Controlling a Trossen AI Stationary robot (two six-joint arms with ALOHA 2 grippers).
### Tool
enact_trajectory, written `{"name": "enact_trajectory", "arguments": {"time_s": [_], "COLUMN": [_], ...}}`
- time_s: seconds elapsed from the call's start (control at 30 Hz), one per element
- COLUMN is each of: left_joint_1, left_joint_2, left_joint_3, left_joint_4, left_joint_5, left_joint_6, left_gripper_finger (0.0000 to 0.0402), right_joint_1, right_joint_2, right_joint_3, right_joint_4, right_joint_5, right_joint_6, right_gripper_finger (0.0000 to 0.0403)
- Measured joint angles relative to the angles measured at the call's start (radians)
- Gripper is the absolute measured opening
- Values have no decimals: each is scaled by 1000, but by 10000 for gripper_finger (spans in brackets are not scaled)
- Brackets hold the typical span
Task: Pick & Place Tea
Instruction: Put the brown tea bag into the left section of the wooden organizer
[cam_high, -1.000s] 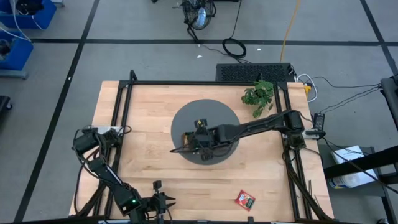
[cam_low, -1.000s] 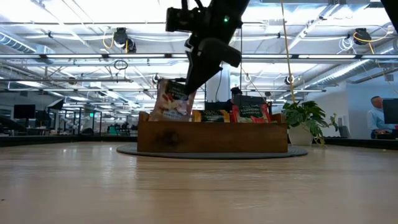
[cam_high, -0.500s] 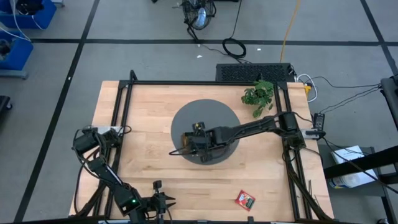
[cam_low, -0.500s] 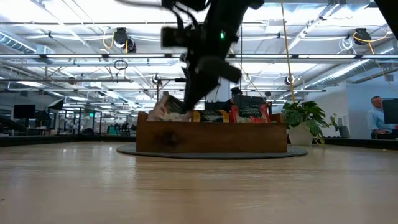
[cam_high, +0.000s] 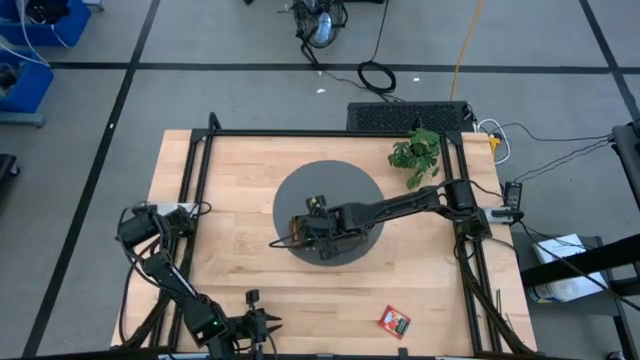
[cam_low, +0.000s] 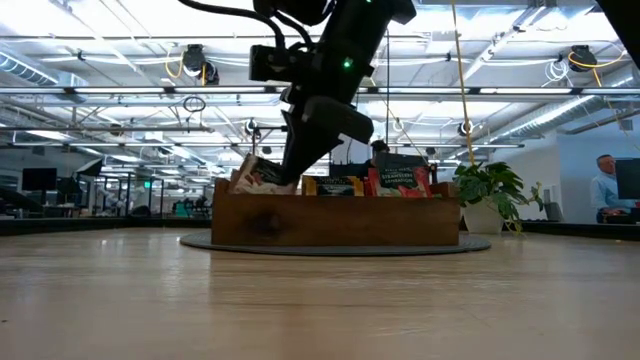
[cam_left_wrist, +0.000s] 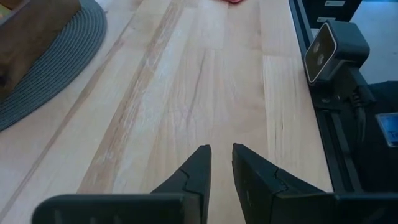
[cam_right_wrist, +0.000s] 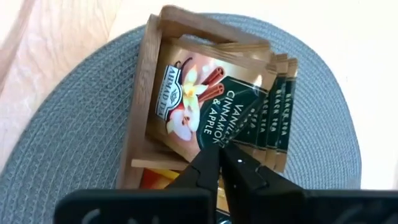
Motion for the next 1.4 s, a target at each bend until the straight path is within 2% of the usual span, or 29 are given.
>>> {"name": "enact_trajectory", "arguments": {"time_s": [0.43,0.7,0.97,1.1,1.27,1.4], "left_joint_1": [0,0,-3,-3,-3,-2], "left_joint_2": [0,0,0,0,0,0], "left_joint_3": [0,0,0,0,0,0], "left_joint_4": [-5,-6,-6,-6,-6,-6], "left_joint_5": [0,1,1,1,1,1], "left_joint_6": [-3,-2,-4,-4,-3,0], "left_gripper_finger": [72,72,72,72,72,72], "right_joint_1": [2,7,39,49,45,34], "right_joint_2": [-1,-1,-1,-1,-1,-1], "right_joint_3": [0,0,0,0,0,0], "right_joint_4": [6,62,98,119,134,117], "right_joint_5": [-3,-2,-3,-1,1,2], "right_joint_6": [-8,-24,-42,-73,-73,-76], "right_gripper_finger": [126,155,124,86,18,7]}}
